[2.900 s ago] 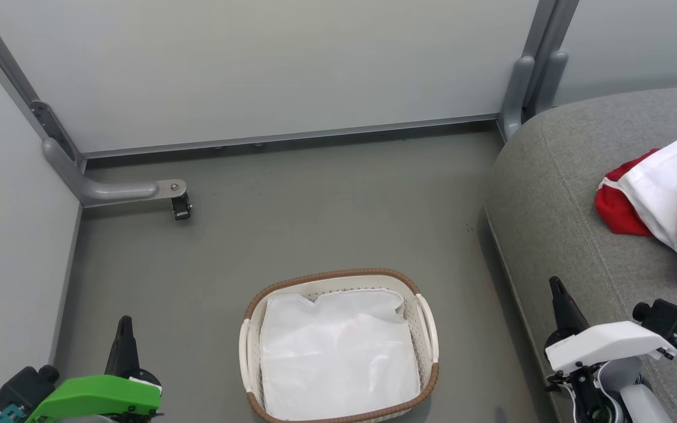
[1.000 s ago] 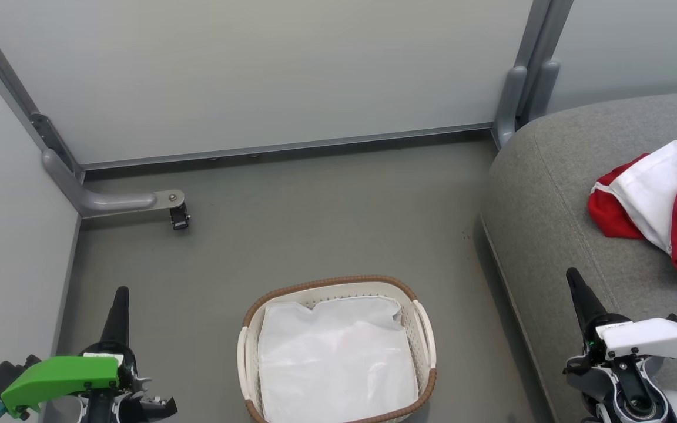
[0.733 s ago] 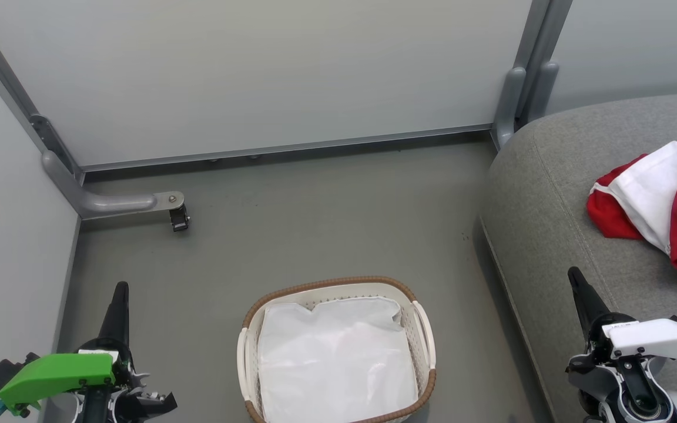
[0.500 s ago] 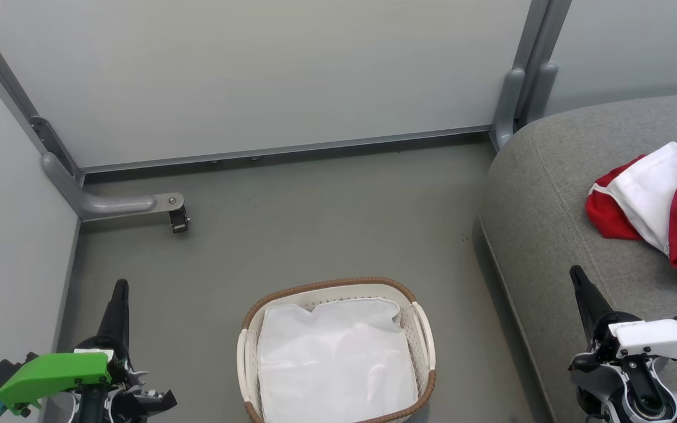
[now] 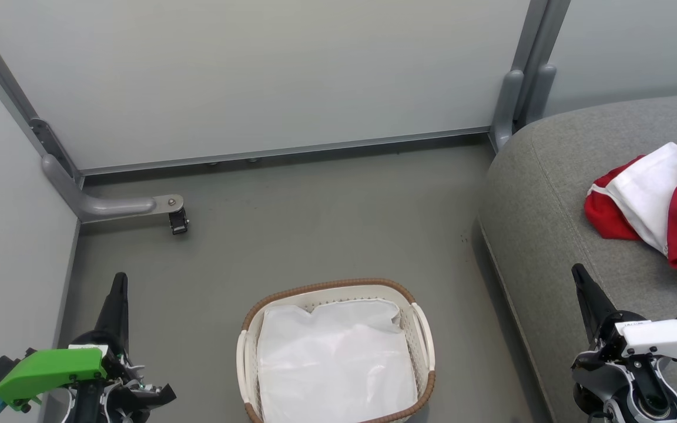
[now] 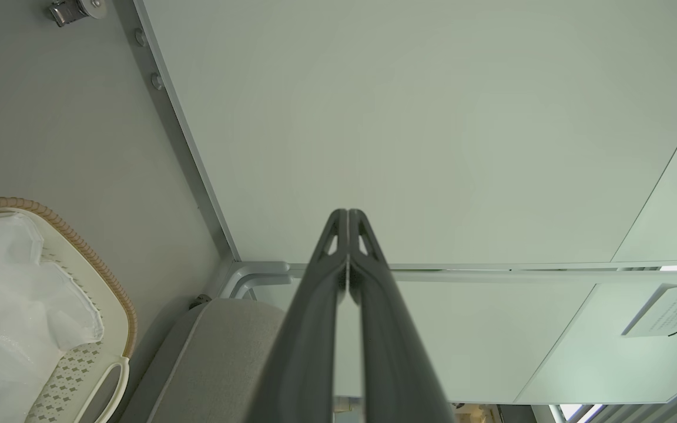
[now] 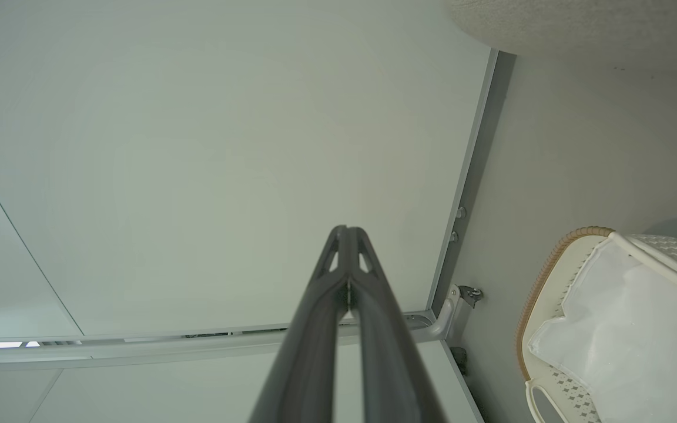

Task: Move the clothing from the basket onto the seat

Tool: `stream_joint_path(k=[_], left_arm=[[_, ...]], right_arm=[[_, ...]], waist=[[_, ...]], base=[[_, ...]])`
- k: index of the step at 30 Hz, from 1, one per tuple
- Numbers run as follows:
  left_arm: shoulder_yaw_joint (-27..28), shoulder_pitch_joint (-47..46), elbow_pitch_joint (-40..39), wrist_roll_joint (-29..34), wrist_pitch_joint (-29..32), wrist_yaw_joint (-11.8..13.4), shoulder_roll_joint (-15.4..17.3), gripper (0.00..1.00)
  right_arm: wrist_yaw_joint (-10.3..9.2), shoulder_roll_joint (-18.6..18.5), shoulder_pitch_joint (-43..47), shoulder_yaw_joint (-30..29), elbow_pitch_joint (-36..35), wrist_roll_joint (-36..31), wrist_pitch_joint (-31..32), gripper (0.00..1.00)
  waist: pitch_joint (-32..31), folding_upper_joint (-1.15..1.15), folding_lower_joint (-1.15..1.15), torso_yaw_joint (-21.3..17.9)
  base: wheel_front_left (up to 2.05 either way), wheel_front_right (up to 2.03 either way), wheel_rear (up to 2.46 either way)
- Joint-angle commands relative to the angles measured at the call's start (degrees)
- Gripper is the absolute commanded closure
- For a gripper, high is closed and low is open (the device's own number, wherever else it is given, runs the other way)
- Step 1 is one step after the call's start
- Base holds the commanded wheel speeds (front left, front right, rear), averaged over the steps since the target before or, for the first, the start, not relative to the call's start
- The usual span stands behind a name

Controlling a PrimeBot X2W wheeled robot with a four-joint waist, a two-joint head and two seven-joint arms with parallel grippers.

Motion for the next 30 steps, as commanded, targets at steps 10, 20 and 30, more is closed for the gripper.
stream_joint_path(k=[10, 20, 30], left_arm=[[0.16, -0.54, -0.07, -0.23, 0.21, -0.18, -0.05, 1.00], [0.15, -0.54, -0.08, -0.24, 0.21, -0.18, -0.04, 1.00], [0.15, -0.54, -0.07, -0.24, 0.20, -0.18, -0.04, 1.00]], right_arm=[[0.00, -0.36, 0.62, -0.15, -0.18, 0.23, 0.17, 1.00], [0.00, -0.35, 0.62, -0.15, -0.18, 0.23, 0.17, 1.00], [0.00, -0.35, 0.62, -0.15, -0.18, 0.24, 0.17, 1.00]], waist=[[0.00, 0.00, 0.00, 0.00], [0.00, 0.00, 0.00, 0.00], [0.00, 0.00, 0.00, 0.00]], base=[[0.00, 0.00, 0.00], [0.00, 0.00, 0.00], [0.00, 0.00, 0.00]])
